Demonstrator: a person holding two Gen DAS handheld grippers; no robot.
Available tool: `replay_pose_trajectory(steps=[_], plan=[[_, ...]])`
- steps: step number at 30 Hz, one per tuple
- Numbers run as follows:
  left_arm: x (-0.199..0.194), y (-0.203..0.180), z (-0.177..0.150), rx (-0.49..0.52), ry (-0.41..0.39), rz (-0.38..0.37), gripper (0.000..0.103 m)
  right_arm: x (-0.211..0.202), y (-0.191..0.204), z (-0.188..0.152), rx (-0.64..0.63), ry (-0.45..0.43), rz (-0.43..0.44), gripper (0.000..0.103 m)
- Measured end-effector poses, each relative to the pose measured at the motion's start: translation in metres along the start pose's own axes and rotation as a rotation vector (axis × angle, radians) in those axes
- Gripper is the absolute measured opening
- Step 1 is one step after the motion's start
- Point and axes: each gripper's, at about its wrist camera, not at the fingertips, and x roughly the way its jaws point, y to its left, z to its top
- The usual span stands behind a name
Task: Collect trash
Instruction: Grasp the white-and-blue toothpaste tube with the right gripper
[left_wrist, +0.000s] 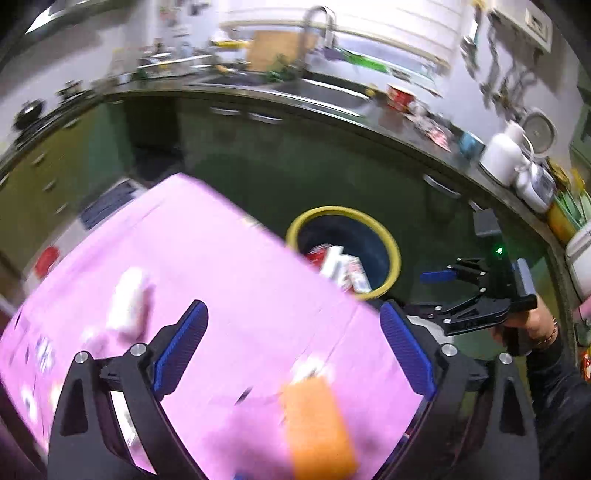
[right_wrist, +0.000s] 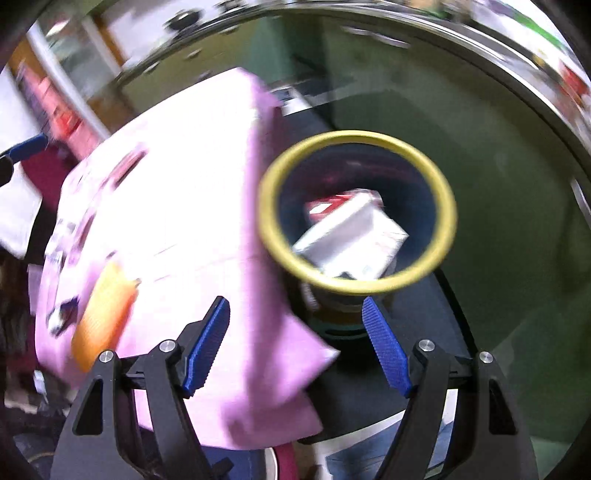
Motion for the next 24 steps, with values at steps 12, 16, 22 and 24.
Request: replay_pose_trajectory(steps=[12,16,22,24], plan=[[-0.096,0.081,-0.135,-0.234,-0.107,0.123,0.091,0.008,0.167,-0.005,-0.305,0.099,0.128,0.074],[-0.118,0.091,-0.157,-0.273,-0.134,0.147,0.091,0.012,0.238,-0.017,-0.545,0.103,0.228,0.074],[-0.153,0.089,-0.171,-0.275,-0.182,0.237,0.091,0.030,0.325,-0.039,-0.934,0.093,0.286,0.074],[-0.167,0.090,-0.178,-0.285,-0.202,0.273,0.091,0.037,0.345,-0.043,-1.029,0.100,0.295,0.074]])
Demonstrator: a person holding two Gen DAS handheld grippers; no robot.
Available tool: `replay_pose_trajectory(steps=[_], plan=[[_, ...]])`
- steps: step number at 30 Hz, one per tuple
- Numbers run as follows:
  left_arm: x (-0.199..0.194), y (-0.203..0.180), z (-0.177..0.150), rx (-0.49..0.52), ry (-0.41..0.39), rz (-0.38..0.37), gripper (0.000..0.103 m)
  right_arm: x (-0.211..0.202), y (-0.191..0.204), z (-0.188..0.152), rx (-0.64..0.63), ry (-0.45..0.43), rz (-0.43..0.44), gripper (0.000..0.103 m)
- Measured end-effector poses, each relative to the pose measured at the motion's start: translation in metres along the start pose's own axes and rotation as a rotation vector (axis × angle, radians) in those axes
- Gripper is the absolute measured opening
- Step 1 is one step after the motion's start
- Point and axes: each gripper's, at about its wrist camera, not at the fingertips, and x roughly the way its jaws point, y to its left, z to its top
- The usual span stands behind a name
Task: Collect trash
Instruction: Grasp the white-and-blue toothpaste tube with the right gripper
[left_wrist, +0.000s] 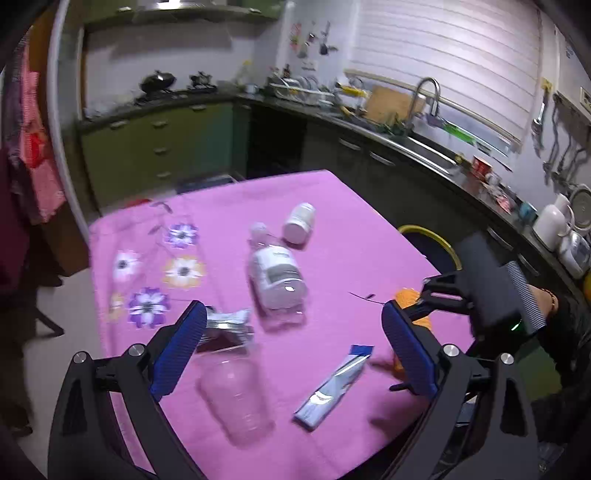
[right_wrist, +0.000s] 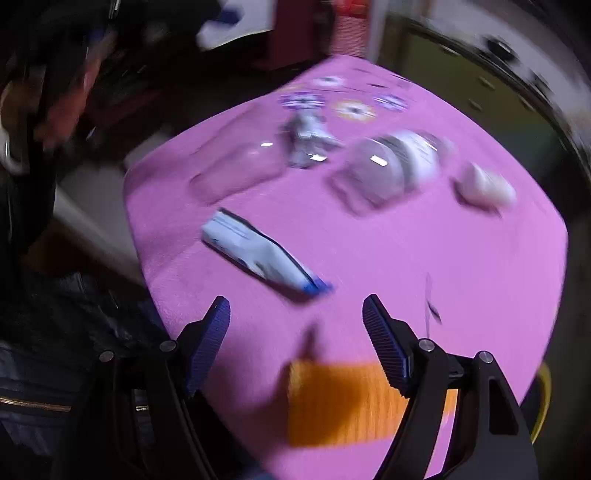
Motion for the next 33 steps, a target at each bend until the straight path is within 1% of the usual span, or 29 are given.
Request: replay_pose_trajectory(steps=[2,4,7,8,11,14,19,20,23,27,29,33], plan=[[-0.013,0.008,-0.004,-0.025,-0.019,0.026,0.092,0.012,0.006,0.011,-0.070,0.020,0.014,0.073],[-0.025,0.018,-0.008,-0.061,-0.037,0.052,0.092,0.021,0.010,0.019,-0.126,0.039,0.031,0.070],[-0.038,0.032,-0.013,-0.109,-0.054,0.083,0.092,0.037,0.012,0.030,-0.209,0.089,0.061,0.064],[-0.041,0.037,-0.016,-0.131,-0.059,0.091,0.092,0.042,0.012,0.032,-0.228,0.104,0.071,0.063],[-0.045,0.047,-0.020,-0.167,-0.059,0.096,0.092,0.055,0.016,0.036,-0.289,0.149,0.094,0.061],[-0.042,0.050,-0.023,-0.180,-0.050,0.082,0.093,0.065,0.014,0.037,-0.314,0.190,0.116,0.057],[-0.036,0.047,-0.023,-0.170,-0.037,0.060,0.092,0.080,0.012,0.036,-0.337,0.231,0.117,0.045],[-0.034,0.047,-0.022,-0.167,-0.034,0.056,0.092,0.081,0.012,0.036,-0.343,0.235,0.114,0.045],[-0.031,0.043,-0.021,-0.159,-0.026,0.050,0.093,0.081,0.014,0.032,-0.351,0.229,0.103,0.040],[-0.027,0.040,-0.021,-0.152,-0.017,0.040,0.093,0.076,0.013,0.024,-0.339,0.200,0.100,0.035],[-0.025,0.038,-0.021,-0.149,-0.010,0.039,0.093,0.070,0.012,0.017,-0.317,0.180,0.099,0.035],[-0.022,0.037,-0.022,-0.146,-0.003,0.033,0.093,0.053,-0.004,0.005,-0.240,0.141,0.074,0.034]])
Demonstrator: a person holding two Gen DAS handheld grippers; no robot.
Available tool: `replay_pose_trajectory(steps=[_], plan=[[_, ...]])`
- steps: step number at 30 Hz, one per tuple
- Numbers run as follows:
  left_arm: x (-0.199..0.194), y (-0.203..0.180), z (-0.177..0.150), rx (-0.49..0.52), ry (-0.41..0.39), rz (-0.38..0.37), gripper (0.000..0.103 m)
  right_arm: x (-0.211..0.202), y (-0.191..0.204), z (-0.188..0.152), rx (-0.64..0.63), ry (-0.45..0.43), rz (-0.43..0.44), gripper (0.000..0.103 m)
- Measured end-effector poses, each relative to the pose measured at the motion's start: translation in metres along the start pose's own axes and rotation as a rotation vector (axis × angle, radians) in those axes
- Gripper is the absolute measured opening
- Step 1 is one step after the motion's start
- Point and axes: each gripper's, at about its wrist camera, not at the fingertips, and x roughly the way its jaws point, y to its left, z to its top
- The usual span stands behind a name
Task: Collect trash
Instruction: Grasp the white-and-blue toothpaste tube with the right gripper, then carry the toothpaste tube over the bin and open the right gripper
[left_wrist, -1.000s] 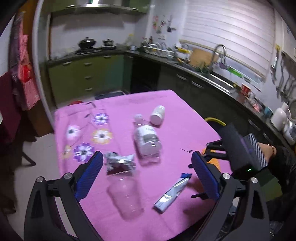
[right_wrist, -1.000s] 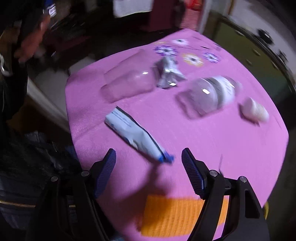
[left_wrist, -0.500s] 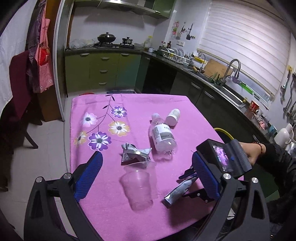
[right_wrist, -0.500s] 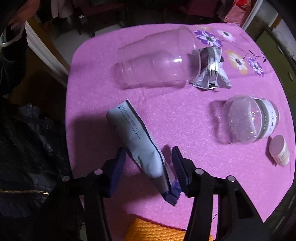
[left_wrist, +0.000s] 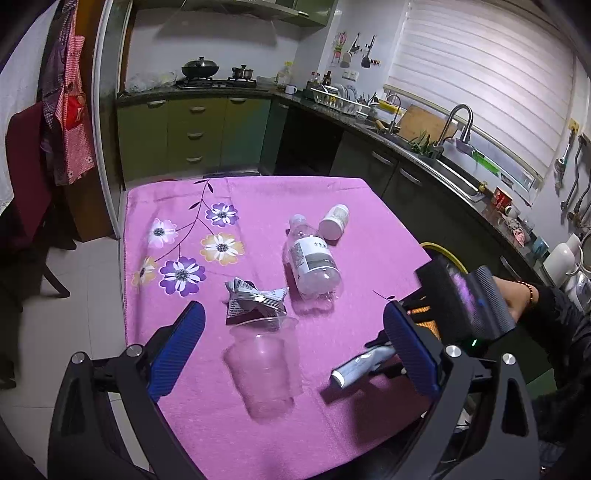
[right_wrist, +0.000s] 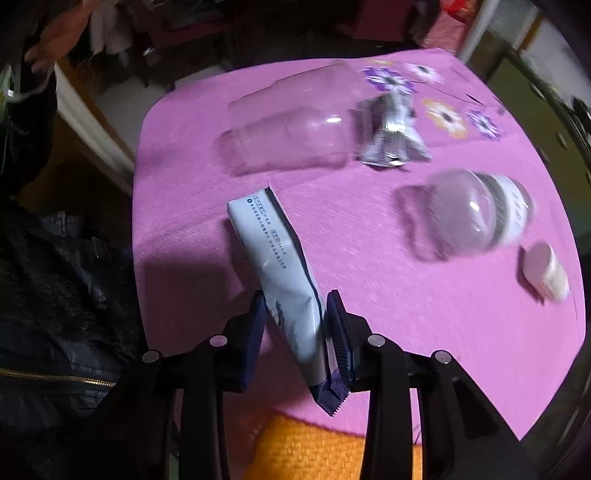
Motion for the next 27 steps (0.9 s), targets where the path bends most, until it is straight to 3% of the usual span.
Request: replay_pose_trajectory(steps=[8,12,17,21,27], plan=[[0.011,-0.009,0.002,0.024,0.025,-0.015,0.093,-0.061,-0.050,-0.050,0.301,-0.134,-0.061,0.034],[0.019,-0.017,0.004,0.044,0.041,-0.030,0.093,-0.101,-0.091,-0.110,0.521,-0.194,-0.151,0.034],[0.030,-0.029,0.009,0.070,0.056,-0.049,0.093,-0.136,-0.146,-0.201,0.806,-0.202,-0.299,0.034],[0.038,-0.042,0.011,0.101,0.074,-0.056,0.093,-0.130,-0.198,-0.274,1.044,-0.158,-0.370,0.035],[0.049,-0.059,0.016,0.150,0.116,-0.053,0.093,-0.087,-0.251,-0.352,1.283,-0.084,-0.369,0.039]])
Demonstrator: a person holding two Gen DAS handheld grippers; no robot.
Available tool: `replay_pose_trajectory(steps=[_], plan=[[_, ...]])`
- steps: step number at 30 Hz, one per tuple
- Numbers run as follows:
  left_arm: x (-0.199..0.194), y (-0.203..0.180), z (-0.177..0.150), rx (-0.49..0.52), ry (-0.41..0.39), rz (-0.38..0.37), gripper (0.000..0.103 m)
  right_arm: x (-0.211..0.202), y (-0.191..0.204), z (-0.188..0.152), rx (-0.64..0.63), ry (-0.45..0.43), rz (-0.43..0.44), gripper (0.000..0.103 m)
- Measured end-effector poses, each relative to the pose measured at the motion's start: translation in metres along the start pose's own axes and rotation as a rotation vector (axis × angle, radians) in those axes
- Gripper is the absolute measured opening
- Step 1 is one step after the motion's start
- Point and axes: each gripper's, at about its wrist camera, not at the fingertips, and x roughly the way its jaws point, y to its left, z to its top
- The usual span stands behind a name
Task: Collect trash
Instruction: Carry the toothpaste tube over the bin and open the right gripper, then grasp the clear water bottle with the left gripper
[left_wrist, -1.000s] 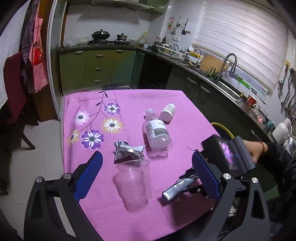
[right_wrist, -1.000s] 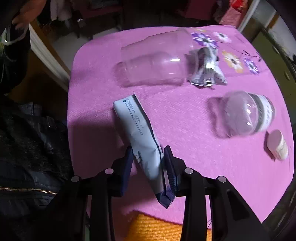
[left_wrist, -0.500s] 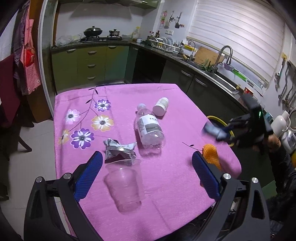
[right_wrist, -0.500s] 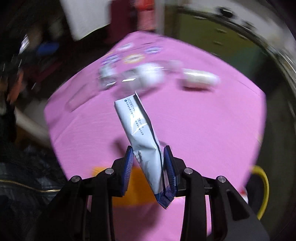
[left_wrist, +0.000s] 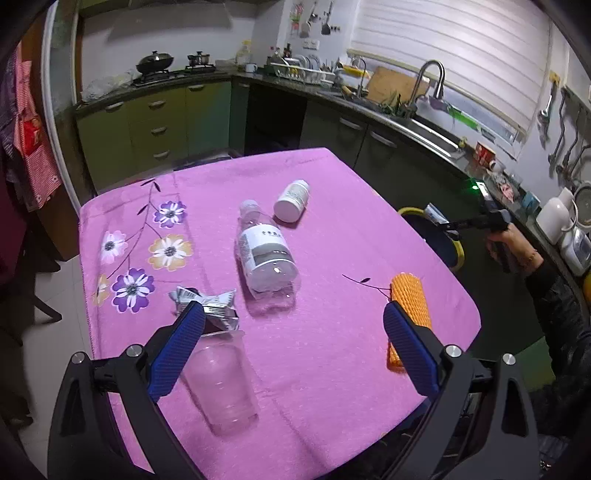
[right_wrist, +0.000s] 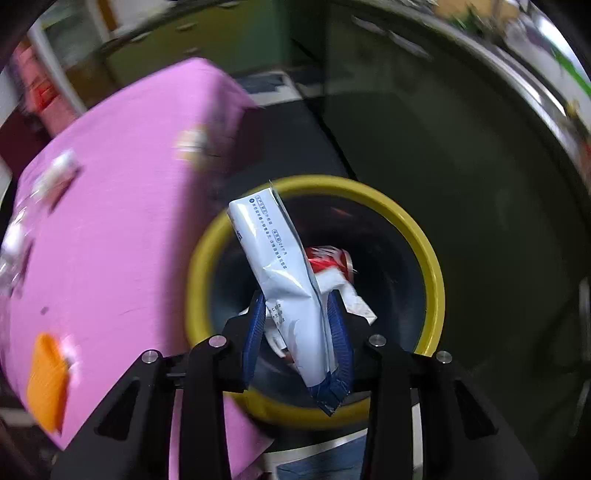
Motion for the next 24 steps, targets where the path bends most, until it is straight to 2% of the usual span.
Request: replay_pose_trajectory(steps=[1,2,4,7,9,15,19,24], plan=[[0.004,-0.002,0.003,0.002,0.017,-0.014,0.093,0.010,-0.009,0.003,0.036,0.005,0.010,0.050],[0.008,-0.003,0.005,0.000,0.032,-0.030,0.093,0.017,-0.014,0.004,0.057,0.012,0.016,0.054],[0.023,-0.004,0.014,-0.023,0.092,-0.077,0.093,0.025,-0.022,0.006,0.098,0.003,-0.005,0.055],[0.049,0.000,0.028,-0.082,0.186,-0.128,0.093,0.020,-0.027,0.003,0.147,-0.031,0.027,0.055],[0.068,0.003,0.039,-0.119,0.240,-0.141,0.093,0.009,-0.023,-0.004,0.170,-0.067,0.058,0.058],[0.123,0.005,0.069,-0.157,0.350,-0.031,0.093,-0.014,-0.006,-0.035,0.145,-0.125,0.123,0.062],[0.162,0.011,0.080,-0.186,0.442,0.036,0.093,-0.018,0.007,-0.051,0.141,-0.124,0.160,0.064],[0.196,0.022,0.088,-0.235,0.528,0.110,0.093,-0.012,0.009,-0.058,0.129,-0.119,0.166,0.064]])
